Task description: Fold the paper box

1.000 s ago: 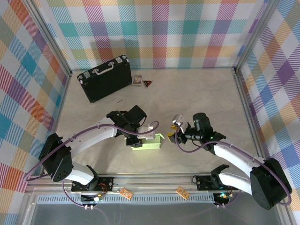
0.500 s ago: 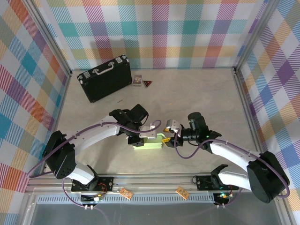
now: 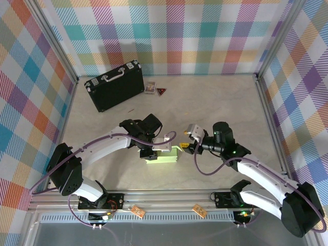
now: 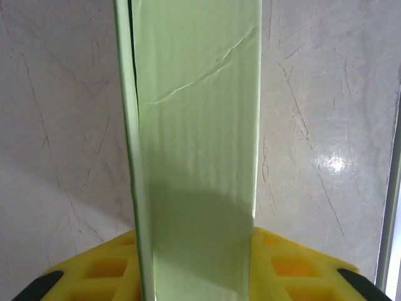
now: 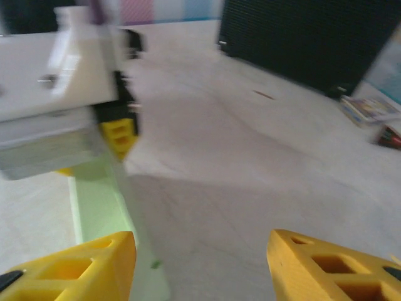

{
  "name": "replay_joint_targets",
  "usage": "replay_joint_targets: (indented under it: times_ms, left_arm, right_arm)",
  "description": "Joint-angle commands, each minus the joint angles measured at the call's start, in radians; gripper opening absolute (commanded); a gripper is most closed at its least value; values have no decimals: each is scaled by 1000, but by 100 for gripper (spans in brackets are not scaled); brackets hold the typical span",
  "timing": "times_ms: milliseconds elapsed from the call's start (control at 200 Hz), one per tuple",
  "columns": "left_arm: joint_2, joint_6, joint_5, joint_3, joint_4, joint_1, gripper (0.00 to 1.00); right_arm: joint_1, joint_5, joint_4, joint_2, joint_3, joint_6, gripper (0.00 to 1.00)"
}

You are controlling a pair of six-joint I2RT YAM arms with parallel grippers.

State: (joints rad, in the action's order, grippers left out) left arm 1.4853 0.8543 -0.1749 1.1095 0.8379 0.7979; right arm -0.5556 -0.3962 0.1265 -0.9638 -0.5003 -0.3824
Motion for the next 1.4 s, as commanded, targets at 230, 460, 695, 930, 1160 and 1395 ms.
replay_joint_targets:
  times_ms: [230, 460, 695, 930, 1160, 1395]
  left_arm:
    - [19, 14, -1, -20, 67, 9, 32]
    - [12, 14, -3, -25, 63, 9, 32]
    - [18, 12, -5, -19, 66, 10, 32]
    - [20, 12, -12, -19, 68, 9, 31]
    - [17, 11, -24, -16, 70, 9, 31]
    - [18, 12, -21, -15, 70, 9, 31]
  right_arm:
    - [13, -42, -131, -128, -62, -27, 56]
    - [-21, -143, -58, -176, -61, -69, 56]
    - [-41, -212, -25, -232, -81, -81, 55]
    - [-52, -278, -12, -270, -96, -128, 50]
    - [-53, -362, -46, -331, -142, -207, 45]
    - [-53, -406, -61, -384, -181, -249, 38]
